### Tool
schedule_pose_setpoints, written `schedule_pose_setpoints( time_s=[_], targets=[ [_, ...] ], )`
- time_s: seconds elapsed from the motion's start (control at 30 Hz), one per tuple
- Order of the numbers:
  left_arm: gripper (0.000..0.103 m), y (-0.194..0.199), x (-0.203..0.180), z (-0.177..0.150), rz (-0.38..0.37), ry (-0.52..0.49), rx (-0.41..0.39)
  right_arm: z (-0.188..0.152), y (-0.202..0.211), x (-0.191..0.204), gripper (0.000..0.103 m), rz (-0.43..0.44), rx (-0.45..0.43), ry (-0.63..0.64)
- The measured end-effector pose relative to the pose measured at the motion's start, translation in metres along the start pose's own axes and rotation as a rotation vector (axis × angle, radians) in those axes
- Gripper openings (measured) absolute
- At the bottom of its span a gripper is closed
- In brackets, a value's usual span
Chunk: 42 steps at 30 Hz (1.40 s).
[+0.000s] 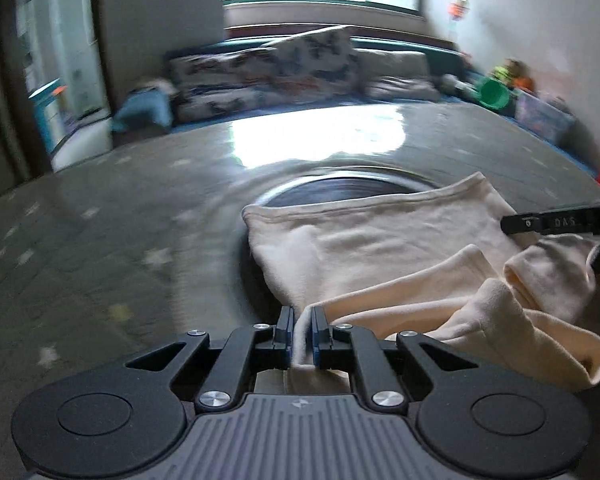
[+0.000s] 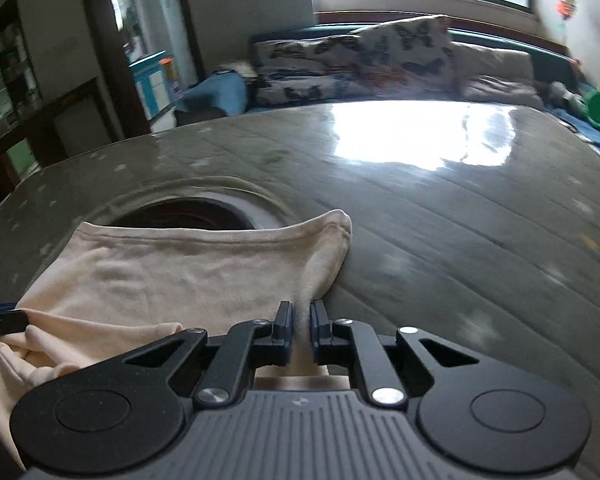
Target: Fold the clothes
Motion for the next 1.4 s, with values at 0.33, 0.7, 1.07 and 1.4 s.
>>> schedule_pose_setpoints(
  time_s=[0.33, 0.7, 1.07, 1.4],
  targets=[
    [0.017, 0.028, 0.033, -0.009, -0.023, 0.052, -0.011, 0.015, 0.007, 0.046, 0.015, 0.079, -0.014, 0.155],
    [0.022, 0.047, 0.003, 0.025, -0.079, -0.039, -0.108, -0.027, 0.069, 0.076, 0.036, 0.227, 0.014, 0.342],
    [0.03, -0.03, -0.044, 0.021, -0.191, -0.098, 0.021, -0.048, 0.062, 0.08, 0.041, 0.234, 0.031, 0.349],
    [0.041, -0.056, -0.069, 0.015, -0.224, -0.177, 0.048, -0.046, 0.072, 0.067, 0.003, 0.213, -0.02, 0.315]
  ],
)
Point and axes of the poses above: each gripper's, at about its wrist camera, not at the fingertips, and y roughly against the way its jaws point, x to its left, z to its top, the point moved 4 cm from there along -y, roughly the way its jaws point, and after that the axes turned 8 degrees about -x, right-handed, at the moved point
